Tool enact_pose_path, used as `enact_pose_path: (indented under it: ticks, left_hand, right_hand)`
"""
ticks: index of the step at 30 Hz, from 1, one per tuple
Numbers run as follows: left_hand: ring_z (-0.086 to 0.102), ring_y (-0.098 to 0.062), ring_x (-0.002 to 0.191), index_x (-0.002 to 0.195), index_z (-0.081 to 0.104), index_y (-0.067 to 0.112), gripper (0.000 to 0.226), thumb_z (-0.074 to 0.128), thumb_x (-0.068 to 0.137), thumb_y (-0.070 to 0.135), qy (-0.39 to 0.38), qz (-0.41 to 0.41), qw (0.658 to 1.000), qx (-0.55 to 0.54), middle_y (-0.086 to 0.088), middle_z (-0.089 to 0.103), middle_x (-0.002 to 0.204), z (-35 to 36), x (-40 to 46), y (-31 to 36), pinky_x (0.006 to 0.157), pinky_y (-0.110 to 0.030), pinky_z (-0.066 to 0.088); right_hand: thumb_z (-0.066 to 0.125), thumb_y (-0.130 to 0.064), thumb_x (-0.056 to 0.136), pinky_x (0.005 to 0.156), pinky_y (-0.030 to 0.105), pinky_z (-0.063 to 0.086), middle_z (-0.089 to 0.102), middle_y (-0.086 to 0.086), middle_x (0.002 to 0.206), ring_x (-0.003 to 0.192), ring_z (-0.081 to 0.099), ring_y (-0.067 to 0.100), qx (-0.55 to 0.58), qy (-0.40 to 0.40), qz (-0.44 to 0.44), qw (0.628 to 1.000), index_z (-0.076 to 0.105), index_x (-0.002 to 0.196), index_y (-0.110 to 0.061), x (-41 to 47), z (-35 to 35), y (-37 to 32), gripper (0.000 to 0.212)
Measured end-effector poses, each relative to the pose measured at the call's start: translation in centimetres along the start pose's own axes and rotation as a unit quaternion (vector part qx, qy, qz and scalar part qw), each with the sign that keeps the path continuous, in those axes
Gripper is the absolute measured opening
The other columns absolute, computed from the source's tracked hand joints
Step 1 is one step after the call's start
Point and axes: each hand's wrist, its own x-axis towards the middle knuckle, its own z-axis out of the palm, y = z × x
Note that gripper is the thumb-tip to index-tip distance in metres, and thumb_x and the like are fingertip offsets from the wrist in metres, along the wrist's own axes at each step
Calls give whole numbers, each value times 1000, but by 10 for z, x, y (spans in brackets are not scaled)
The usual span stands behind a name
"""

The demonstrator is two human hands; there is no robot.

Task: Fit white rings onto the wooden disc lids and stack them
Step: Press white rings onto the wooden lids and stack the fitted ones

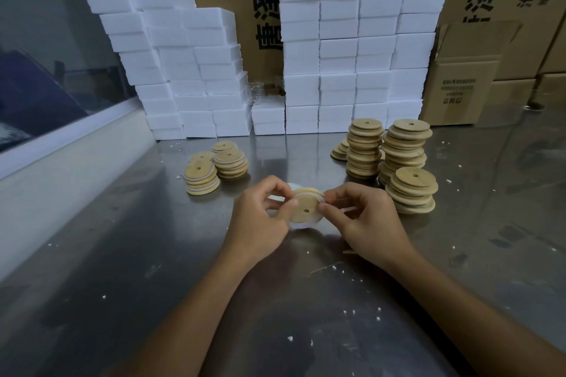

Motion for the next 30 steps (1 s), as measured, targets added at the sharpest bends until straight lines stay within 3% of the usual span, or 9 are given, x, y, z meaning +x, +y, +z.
enact_pose_path:
  ticks: [6, 14, 20, 26, 30]
  left_hand:
    - [72, -16, 80, 76, 60, 25, 22, 73, 83, 8, -6, -5, 1000, -14, 3, 68, 87, 2, 0, -3, 65, -49, 60]
    - [71, -16, 87, 73, 60, 29, 27, 73, 84, 7, -23, -25, 999, -5, 2, 68, 94, 0, 1, -4, 69, -46, 61]
    - [73, -17, 83, 72, 61, 22, 25, 70, 85, 3, -16, -62, 997, -47, -4, 70, 92, -1, 0, -4, 67, -45, 62]
    - [73, -16, 80, 74, 59, 16, 21, 69, 86, 1, -25, -72, 996, -52, -6, 70, 94, -2, 1, -2, 70, -44, 62]
    - [71, -12, 77, 74, 58, 19, 21, 70, 84, 5, -16, -28, 999, 12, 1, 70, 84, -3, 0, 1, 73, -41, 60]
  right_hand:
    - [77, -16, 86, 71, 25, 58, 75, -10, 82, 79, 69, 3, -9, 8, -11, 1000, 77, 88, -18, -1, 1, -2, 3]
    - [79, -10, 83, 71, 25, 58, 77, -6, 79, 72, 72, 8, 24, -15, 36, 999, 77, 79, -23, 4, -4, 1, 13]
    - [78, -20, 85, 71, 26, 58, 76, -6, 79, 74, 71, 7, 6, -35, 36, 999, 77, 84, -18, 4, -4, 2, 2]
    - [77, -18, 86, 75, 45, 61, 76, 1, 79, 74, 73, 16, 31, -38, 65, 997, 76, 86, -12, 3, -3, 1, 6]
    - [76, -17, 87, 73, 31, 60, 75, -6, 81, 77, 70, 6, -16, -25, 22, 999, 75, 87, -15, 2, -1, 1, 2]
